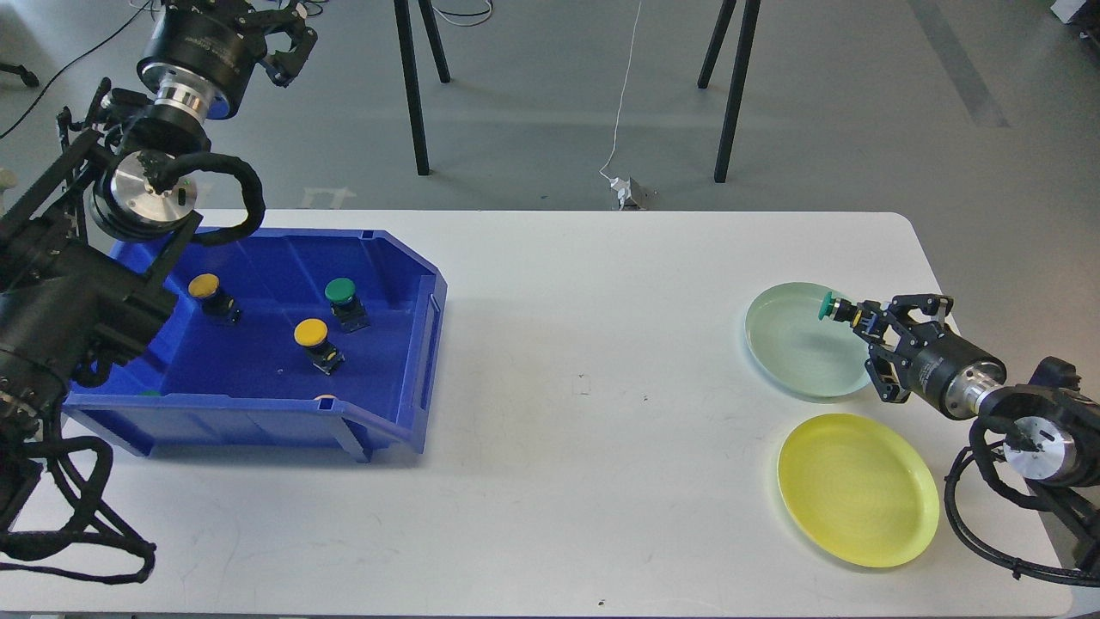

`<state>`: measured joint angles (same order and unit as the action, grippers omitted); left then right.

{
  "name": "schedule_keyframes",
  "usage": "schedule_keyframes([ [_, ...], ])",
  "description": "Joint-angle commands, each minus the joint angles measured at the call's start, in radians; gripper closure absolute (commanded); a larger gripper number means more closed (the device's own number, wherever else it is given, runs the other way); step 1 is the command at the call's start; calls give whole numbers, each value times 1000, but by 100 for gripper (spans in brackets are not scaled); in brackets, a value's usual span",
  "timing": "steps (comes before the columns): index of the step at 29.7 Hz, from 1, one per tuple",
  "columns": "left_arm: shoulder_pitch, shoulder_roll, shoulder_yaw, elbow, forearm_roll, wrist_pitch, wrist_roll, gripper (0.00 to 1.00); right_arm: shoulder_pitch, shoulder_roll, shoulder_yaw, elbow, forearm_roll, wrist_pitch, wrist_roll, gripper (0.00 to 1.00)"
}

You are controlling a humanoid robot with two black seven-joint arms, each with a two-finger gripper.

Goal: Pass button and place on color plate

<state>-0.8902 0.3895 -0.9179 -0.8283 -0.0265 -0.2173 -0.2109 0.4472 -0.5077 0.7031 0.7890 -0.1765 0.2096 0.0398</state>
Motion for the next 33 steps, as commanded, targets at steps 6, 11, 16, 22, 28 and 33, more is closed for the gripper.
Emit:
schedule_keyframes([
  [6, -4, 6, 1, 0, 2, -2, -1, 0, 5, 23, 1, -19, 0, 1, 0, 61],
  [11, -6, 12, 1, 0, 2, -2, 1, 0, 2, 23, -1, -19, 0, 2, 0, 50],
  [16, -6, 28, -1, 0, 3, -2, 1, 0, 4, 23, 1, -17, 2, 7, 0, 45],
  [22, -9, 58, 2, -8, 2, 3, 1, 0, 13, 3, 28, 25, 9, 111, 2, 32],
  [28, -9, 75, 13, -15, 5, -16, 10, 0, 16, -97, 272, 145, 9, 165, 2, 8],
  [33, -7, 135, 47, -104, 208, -48, -5, 0, 203, -89, 483, 177, 9, 154, 3, 3],
])
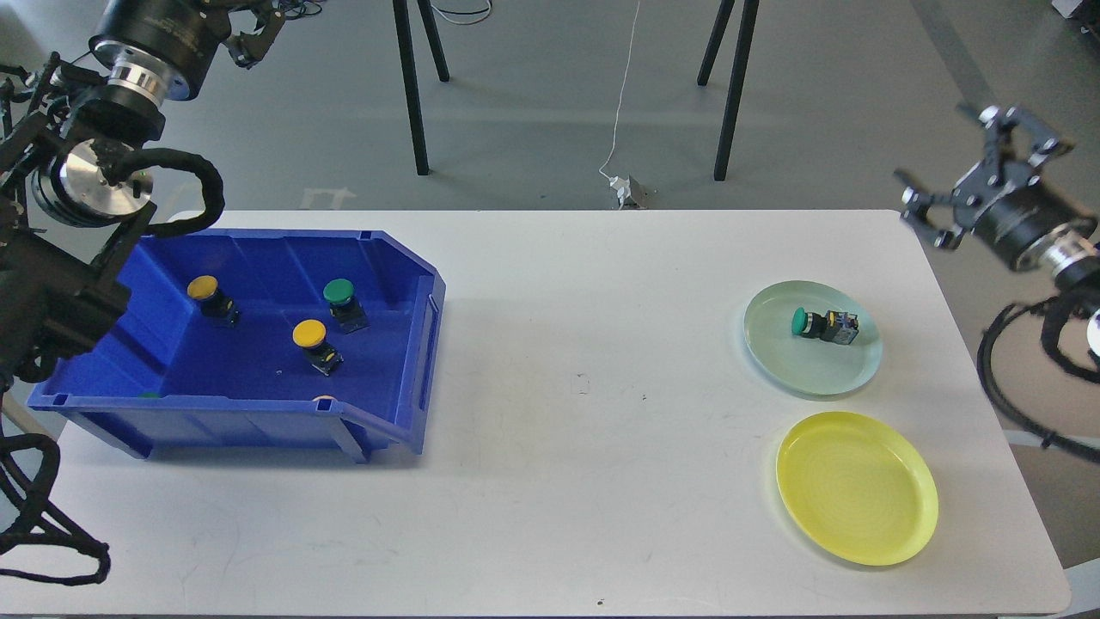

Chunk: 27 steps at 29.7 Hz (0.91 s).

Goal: Pass button and place on color plate

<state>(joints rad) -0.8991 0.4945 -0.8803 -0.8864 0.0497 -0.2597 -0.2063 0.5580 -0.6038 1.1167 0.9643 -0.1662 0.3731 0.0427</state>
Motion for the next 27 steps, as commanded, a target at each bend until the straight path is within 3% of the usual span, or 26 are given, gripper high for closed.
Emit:
schedule_keyframes([
  [1, 2, 35, 8, -58, 184, -4, -15, 0, 124, 10, 71, -2, -1, -14, 5, 3],
  [10, 12, 136, 79, -207, 640, -16, -35, 0, 234, 113, 83, -13, 5, -63, 36, 2],
  [18, 17, 202, 162, -266, 1132, -16, -35, 2, 229, 185, 109, -13, 68, -52, 25, 2],
  [27, 8, 305, 464, -382, 1568, -15, -36, 7, 186, 187, 100, -13, 122, -16, 25, 1],
])
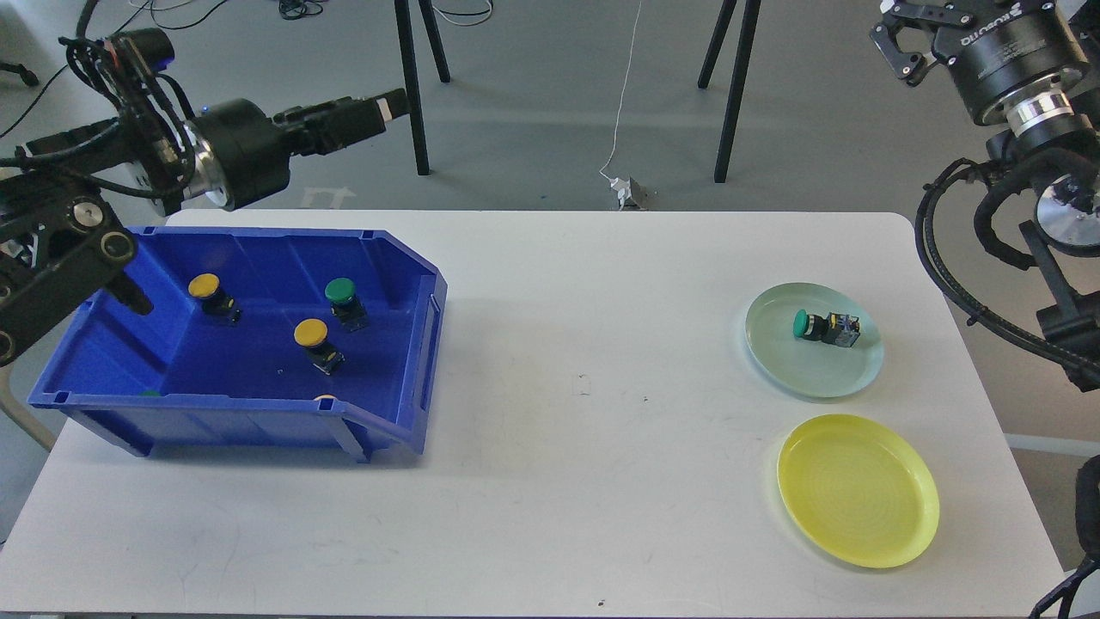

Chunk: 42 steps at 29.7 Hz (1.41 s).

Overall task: Pass button and place on color plate
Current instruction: 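Reach the left gripper into the bin toward a yellow button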

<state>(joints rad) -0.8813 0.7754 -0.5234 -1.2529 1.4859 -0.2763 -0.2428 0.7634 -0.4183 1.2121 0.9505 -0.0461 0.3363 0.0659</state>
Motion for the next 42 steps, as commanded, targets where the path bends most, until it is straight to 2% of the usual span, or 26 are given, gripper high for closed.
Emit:
schedule_keyframes([
  [1, -11, 27, 138, -16, 201, 5, 0, 8, -27, 1, 6, 1, 2, 27, 3, 1],
  [6, 4, 25, 178, 18, 491, 6, -1, 12, -59, 1, 9, 2, 2, 30, 9, 1],
  [11, 50, 25, 233, 62, 493, 2, -4, 15, -85, 1, 11, 2, 2, 30, 12, 1],
  [16, 51, 12, 307, 128, 490, 2, -33, 19, -90, 1, 11, 2, 2, 30, 12, 1],
  [24, 51, -34, 315, 231, 488, 3, -38, 23, -95, 1, 6, 2, 2, 29, 12, 1],
  [40, 50, -133, 349, 403, 487, 5, -50, 24, -101, 3, 3, 2, 2, 27, 12, 1],
  [42, 50, -134, 349, 405, 487, 5, -50, 28, -102, 3, 4, 2, 2, 27, 12, 1],
])
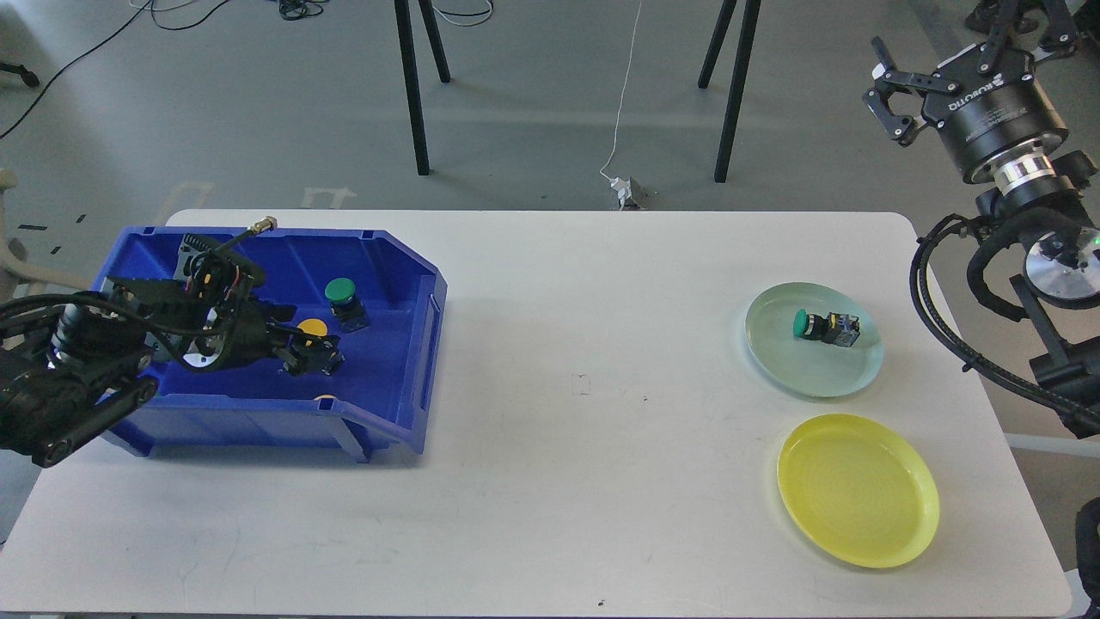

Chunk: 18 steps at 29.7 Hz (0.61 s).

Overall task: Pass button and place on color plate
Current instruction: 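Reach the left gripper into the bin toward a yellow button, then grasp and lift the yellow-capped button with the left gripper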

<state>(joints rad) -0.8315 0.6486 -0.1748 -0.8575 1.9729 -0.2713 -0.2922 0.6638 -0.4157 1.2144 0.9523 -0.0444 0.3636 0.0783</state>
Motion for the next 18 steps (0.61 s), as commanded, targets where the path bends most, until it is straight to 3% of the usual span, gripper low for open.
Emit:
schedule_keyframes([
  [1, 0, -7, 0, 9, 0, 0, -1, 31, -3, 2, 2, 0, 0, 0, 0, 1],
  [8, 0, -4, 0, 8, 3, 1, -1, 47, -4, 0, 2, 0, 0, 3, 0, 1],
  [11, 5, -4, 1, 6, 4, -2, -1, 60, -4, 0, 5, 0, 0, 5, 1, 1],
  [18, 2, -4, 6, 2, 3, -6, -1, 70, -4, 2, 4, -1, 0, 5, 1, 1],
])
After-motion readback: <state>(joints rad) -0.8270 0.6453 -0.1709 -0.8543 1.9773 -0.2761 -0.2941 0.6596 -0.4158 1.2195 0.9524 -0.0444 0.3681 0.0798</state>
